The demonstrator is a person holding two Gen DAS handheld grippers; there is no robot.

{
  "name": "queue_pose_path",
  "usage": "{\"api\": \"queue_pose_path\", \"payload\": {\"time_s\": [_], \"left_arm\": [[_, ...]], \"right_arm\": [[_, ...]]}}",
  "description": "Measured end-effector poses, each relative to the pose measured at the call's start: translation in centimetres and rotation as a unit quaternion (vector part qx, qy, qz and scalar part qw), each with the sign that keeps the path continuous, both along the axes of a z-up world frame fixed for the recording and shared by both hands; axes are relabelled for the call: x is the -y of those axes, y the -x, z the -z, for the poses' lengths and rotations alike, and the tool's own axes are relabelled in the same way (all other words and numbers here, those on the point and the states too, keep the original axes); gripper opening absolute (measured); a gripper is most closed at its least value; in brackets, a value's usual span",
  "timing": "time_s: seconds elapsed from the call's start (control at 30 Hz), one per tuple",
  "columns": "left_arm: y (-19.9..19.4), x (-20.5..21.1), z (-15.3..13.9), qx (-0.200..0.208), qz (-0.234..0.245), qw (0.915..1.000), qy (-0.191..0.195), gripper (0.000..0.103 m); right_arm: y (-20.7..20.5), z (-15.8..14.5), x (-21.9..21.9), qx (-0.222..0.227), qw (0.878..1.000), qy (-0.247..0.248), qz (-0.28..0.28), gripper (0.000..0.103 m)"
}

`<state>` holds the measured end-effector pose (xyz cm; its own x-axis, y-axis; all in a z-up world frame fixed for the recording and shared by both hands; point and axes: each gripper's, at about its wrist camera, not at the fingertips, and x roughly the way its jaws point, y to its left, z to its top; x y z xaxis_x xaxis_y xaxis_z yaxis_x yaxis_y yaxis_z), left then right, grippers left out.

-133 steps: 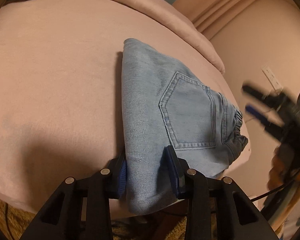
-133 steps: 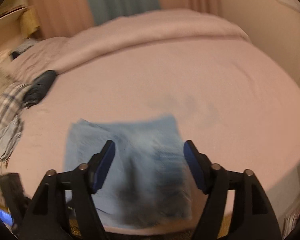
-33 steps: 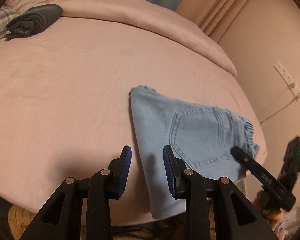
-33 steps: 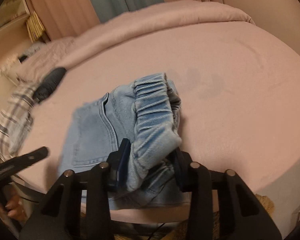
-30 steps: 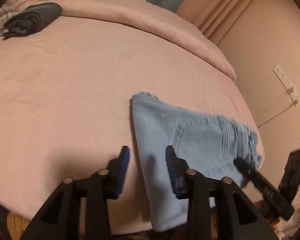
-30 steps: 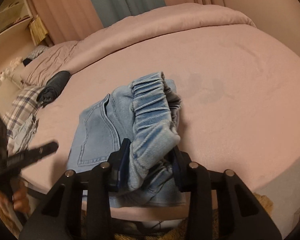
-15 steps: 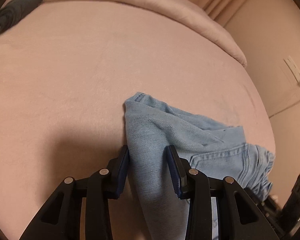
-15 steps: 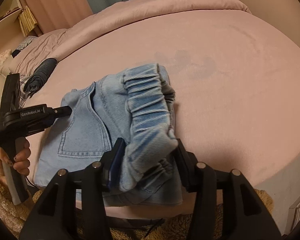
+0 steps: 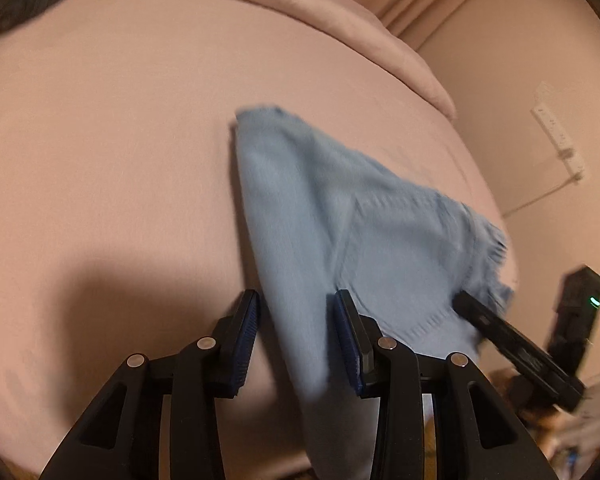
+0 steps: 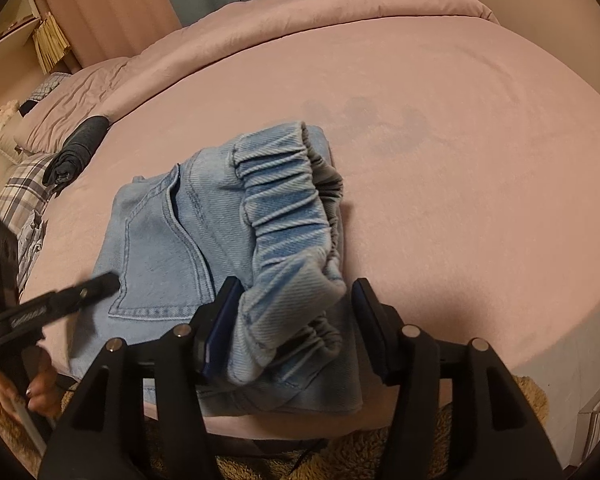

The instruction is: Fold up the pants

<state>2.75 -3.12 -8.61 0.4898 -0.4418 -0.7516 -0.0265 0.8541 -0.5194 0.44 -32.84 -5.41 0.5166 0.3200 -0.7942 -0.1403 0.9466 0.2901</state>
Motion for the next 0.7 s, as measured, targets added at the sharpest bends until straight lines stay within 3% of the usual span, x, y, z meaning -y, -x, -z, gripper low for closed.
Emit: {"api": "queue_pose_path", "payload": {"time_s": [0.17,0.43,0.6,0.7], "left_arm": [[3.2,0.5,-0.3,0.007,-0.003,1.0,-0.003,0.038],[6.5,1.3,-0.6,0.016,-0.006,0.9988,-0.045,0.038],[7.7,0.6,-2.1,0.015,-0.01,0.9989,-0.042,0.038],[8.0,-0.2,-3.8,0.04,-0.012,0.9988,-0.026,0.039]], "right_arm": [[-0.1,0.1,0.2,-0.003,1.0,0.001,-0.001,0.058],[0.1,0.1,0.5,-0.005,1.0,0.006,-0.013,0.059],[0.5,-0.6,0.5,-0.005,1.0,0.01,-0.008,0.062],[1.2,-1.8,1.3,0.013,1.0,-0.005,0.002,0.068]]}}
